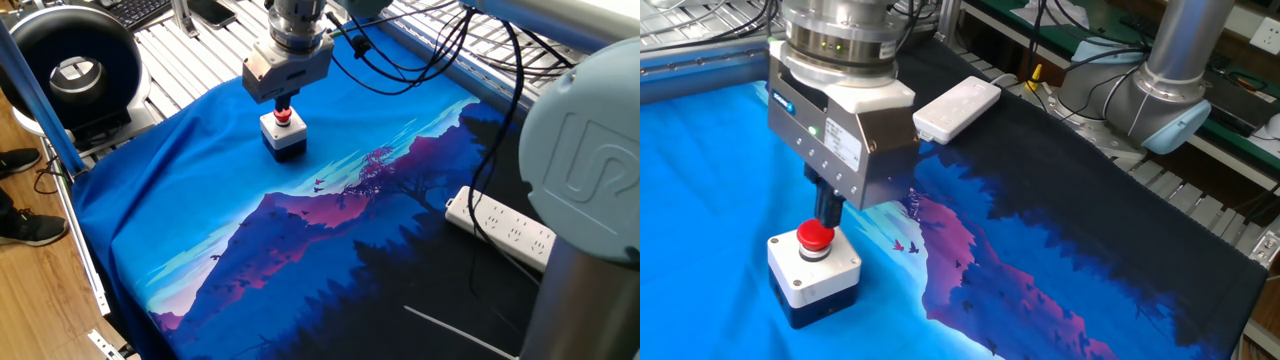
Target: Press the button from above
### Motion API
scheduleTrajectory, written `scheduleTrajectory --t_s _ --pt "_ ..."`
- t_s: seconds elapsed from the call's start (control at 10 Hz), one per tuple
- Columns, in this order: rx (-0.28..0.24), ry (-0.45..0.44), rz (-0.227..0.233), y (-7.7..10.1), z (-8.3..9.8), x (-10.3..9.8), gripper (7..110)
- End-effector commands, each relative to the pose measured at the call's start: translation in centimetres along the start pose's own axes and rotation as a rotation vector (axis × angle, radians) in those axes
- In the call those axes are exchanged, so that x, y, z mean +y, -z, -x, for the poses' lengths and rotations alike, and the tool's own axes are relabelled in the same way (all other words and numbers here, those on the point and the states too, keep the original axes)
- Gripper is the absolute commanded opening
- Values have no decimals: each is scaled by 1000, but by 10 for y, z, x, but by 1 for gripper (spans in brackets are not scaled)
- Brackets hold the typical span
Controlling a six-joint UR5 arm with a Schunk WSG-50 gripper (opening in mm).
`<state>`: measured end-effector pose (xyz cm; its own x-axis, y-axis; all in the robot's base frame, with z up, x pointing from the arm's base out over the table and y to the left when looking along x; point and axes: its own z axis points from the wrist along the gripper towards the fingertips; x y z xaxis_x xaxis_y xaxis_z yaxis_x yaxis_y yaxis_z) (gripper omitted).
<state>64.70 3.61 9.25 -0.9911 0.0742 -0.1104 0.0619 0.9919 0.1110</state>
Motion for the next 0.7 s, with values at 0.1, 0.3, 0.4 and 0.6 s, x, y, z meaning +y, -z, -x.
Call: scheduleTrajectory --t_s 0.1,0.3,0.4,0.6 --pt "1 -9 18 -3 7 2 7" --pt "-11 -2 19 -9 11 2 7" --pt "-21 -2 19 -14 13 3 7" --pt "-31 3 17 -16 14 2 7"
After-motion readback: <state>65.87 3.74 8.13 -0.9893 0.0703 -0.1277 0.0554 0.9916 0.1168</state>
